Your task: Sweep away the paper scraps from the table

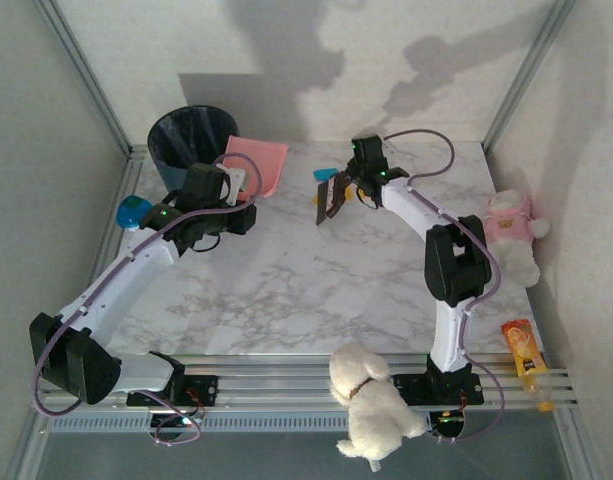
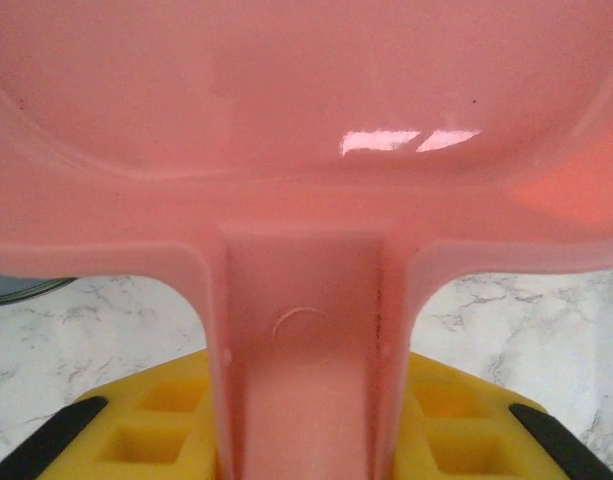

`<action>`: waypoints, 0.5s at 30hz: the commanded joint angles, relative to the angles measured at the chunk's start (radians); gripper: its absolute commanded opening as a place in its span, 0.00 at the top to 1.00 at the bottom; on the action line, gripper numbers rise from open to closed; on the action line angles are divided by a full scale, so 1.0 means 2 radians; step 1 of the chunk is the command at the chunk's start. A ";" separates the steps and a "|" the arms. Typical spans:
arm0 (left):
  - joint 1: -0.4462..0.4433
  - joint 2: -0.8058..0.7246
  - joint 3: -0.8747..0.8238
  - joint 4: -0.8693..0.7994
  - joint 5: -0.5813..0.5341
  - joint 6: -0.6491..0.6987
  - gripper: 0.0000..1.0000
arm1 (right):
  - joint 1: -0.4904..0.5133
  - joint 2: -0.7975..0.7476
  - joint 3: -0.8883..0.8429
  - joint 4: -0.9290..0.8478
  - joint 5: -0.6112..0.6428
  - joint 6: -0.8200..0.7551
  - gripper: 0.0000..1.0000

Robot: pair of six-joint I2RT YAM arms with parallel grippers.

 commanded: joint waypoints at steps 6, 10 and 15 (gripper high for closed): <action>-0.010 0.005 -0.004 0.013 -0.002 -0.001 1.00 | -0.002 -0.070 -0.068 0.011 -0.002 -0.014 1.00; -0.012 0.009 -0.001 0.012 -0.002 0.000 1.00 | -0.005 -0.078 -0.057 0.024 -0.032 -0.028 1.00; -0.014 0.014 -0.002 0.012 -0.004 -0.001 1.00 | -0.017 -0.075 -0.050 0.064 -0.079 -0.028 1.00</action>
